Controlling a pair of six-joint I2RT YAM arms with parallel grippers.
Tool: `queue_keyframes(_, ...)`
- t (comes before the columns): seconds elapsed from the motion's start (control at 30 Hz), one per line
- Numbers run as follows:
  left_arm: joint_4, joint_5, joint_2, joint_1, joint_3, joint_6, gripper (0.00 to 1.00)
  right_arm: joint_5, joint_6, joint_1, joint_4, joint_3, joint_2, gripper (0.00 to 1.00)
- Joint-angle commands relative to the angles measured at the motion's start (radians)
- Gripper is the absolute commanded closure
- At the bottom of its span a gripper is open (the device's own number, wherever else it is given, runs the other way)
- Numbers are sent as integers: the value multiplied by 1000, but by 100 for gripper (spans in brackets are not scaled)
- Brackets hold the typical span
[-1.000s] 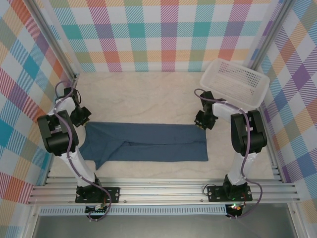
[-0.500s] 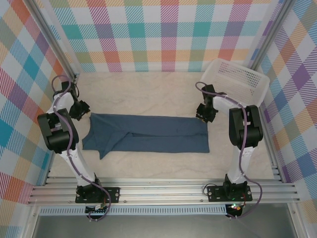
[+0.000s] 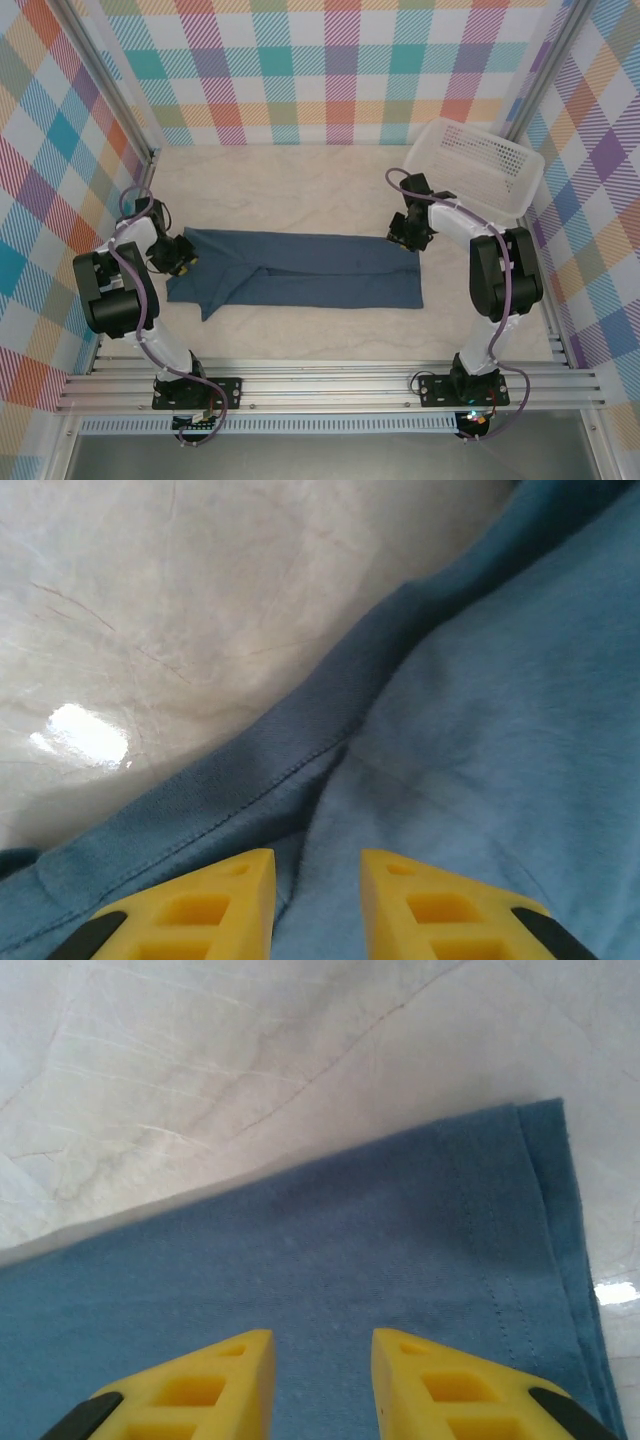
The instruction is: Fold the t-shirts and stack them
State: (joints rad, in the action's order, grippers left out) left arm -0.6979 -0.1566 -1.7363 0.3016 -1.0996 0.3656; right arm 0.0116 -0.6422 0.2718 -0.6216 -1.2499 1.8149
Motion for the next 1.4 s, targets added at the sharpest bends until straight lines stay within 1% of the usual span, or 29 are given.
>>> queue_keyframes(0.0,27,-2,-14,-5,14,-32,72,30,-3,-2,8,3,2,69)
queue_keyframes(0.03,29,2,-15,-36,16,-32,72,28,-4,-2,7,3,3,69)
queue_keyframes(0.17,45,0,-20,-41,26,-30,74,30,-10,-2,8,3,7,69)
queue_keyframes(0.37,48,28,-28,-44,17,-47,83,35,-11,-2,6,4,11,69)
queue_keyframes(0.47,41,37,-22,-45,7,-60,89,31,-10,-2,5,6,5,69)
queue_keyframes(0.53,38,33,-13,-45,4,-68,96,27,-8,-2,3,6,4,69)
queue_keyframes(0.6,32,28,-5,-46,2,-70,100,25,-8,-2,1,7,3,69)
queue_keyframes(0.7,24,33,25,-45,11,-60,100,22,-10,-2,3,6,3,70)
queue_keyframes(0.93,-11,29,192,-55,31,6,100,54,-18,-2,18,-3,32,71)
queue_keyframes(1.1,-32,33,260,-70,70,54,100,66,-43,-2,27,2,63,71)
queue_keyframes(1.23,-35,46,279,-74,101,81,100,70,-38,-2,25,-8,78,71)
queue_keyframes(1.37,-38,64,242,-73,75,60,100,80,-21,-2,23,-22,88,71)
